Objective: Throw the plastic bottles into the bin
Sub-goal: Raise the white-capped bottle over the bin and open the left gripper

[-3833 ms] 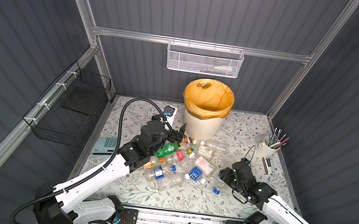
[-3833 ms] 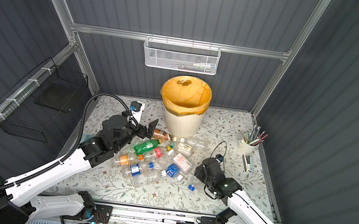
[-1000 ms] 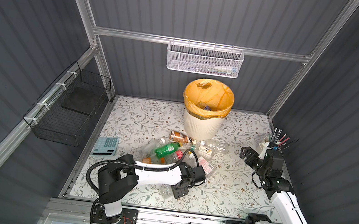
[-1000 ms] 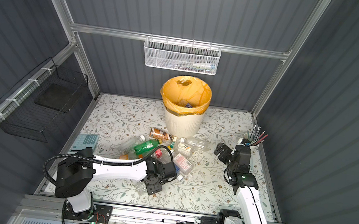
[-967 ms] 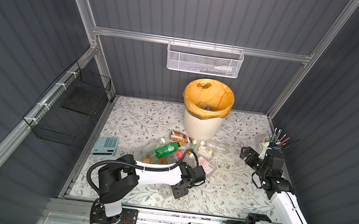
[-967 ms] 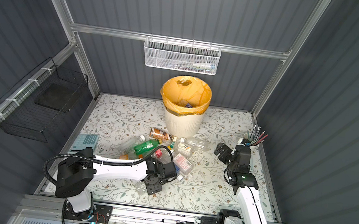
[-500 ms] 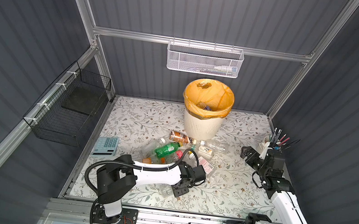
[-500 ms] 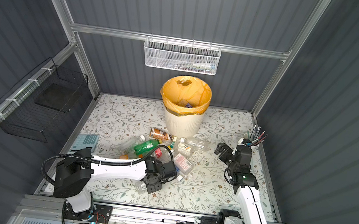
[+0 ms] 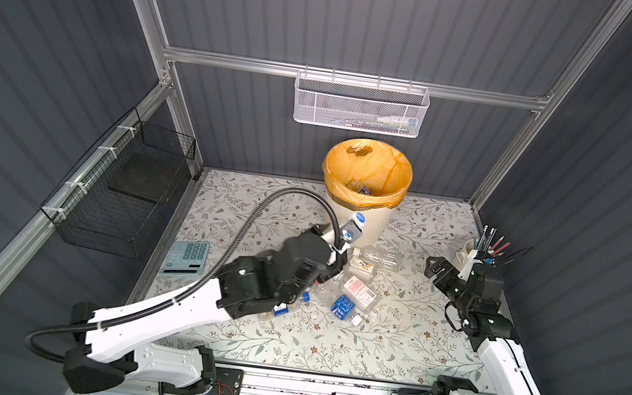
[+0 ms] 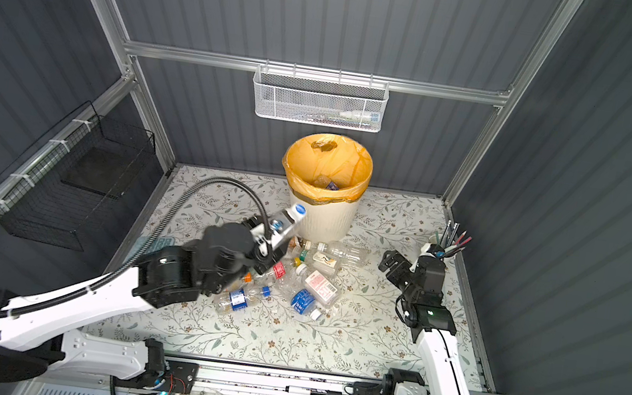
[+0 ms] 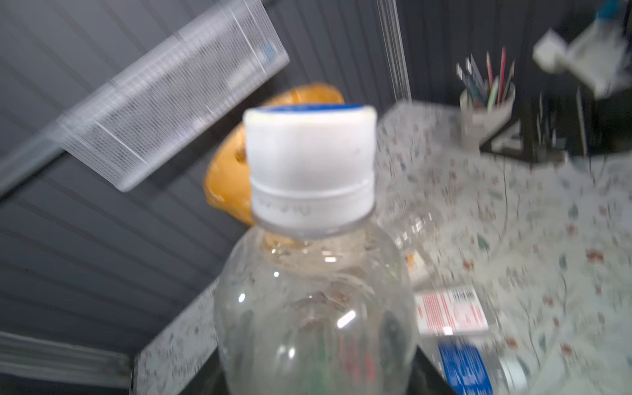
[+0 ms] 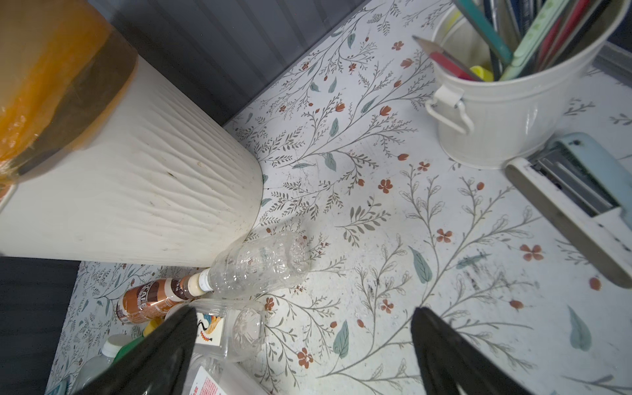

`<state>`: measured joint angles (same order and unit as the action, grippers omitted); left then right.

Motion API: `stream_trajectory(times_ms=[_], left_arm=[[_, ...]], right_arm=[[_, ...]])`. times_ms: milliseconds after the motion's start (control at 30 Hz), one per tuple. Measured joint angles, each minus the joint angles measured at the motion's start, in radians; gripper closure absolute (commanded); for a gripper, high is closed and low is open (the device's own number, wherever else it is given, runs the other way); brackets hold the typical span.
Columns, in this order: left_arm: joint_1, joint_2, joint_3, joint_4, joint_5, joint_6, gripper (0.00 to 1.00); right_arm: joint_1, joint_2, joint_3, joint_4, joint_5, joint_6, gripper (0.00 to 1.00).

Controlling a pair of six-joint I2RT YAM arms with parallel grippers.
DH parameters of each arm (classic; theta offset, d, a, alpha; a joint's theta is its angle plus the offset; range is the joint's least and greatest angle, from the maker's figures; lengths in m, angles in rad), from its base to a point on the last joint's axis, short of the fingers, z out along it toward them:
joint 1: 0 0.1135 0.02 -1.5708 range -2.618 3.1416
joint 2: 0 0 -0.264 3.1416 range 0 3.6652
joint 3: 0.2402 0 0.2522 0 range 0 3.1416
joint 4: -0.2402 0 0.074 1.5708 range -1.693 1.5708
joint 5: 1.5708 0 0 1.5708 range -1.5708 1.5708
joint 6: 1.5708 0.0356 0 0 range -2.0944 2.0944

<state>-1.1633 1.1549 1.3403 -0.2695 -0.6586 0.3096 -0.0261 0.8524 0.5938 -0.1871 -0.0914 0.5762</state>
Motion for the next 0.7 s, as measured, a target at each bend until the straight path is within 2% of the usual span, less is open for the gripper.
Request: stream_trajectory(times_ms=[133,233,300,367,433,467,533,600,700], left_arm=[[0.066,-0.005,0.030,0.351,0.060,0.099,0.46],[0.173,0.088,0.132,0.473,0.152,0.075,0.44],[0.234,0.188,0.225,0.503,0.206,0.041,0.38],[0.287,0.317,0.344,0.486,0.264,-0.012,0.30],[0.332,0.473,0.504,0.417,0.326,-0.078,0.08],[0.349,0.547,0.585,0.370,0.353,-0.112,0.01],[0.369,0.702,0.765,0.245,0.396,-0.167,0.00],[0.380,0.789,0.855,0.150,0.412,-0.201,0.00],[0.386,0.793,0.827,0.087,0.416,-0.236,0.00]], right_arm=[[0.000,-0.032,0.000,-0.006,0.001,-0.001,0.01],[0.000,-0.061,0.000,-0.019,0.005,-0.005,0.01],[0.000,-0.076,0.000,-0.023,0.005,-0.005,0.01],[0.000,-0.083,0.000,-0.023,0.002,-0.005,0.01],[0.000,-0.083,0.000,-0.024,-0.011,-0.005,0.01],[0.000,-0.080,0.000,-0.025,-0.020,-0.006,0.01],[0.000,-0.078,0.000,-0.035,-0.041,-0.014,0.01],[0.000,-0.079,0.002,-0.055,-0.055,-0.027,0.01],[0.000,-0.089,0.003,-0.087,-0.068,-0.047,0.01]])
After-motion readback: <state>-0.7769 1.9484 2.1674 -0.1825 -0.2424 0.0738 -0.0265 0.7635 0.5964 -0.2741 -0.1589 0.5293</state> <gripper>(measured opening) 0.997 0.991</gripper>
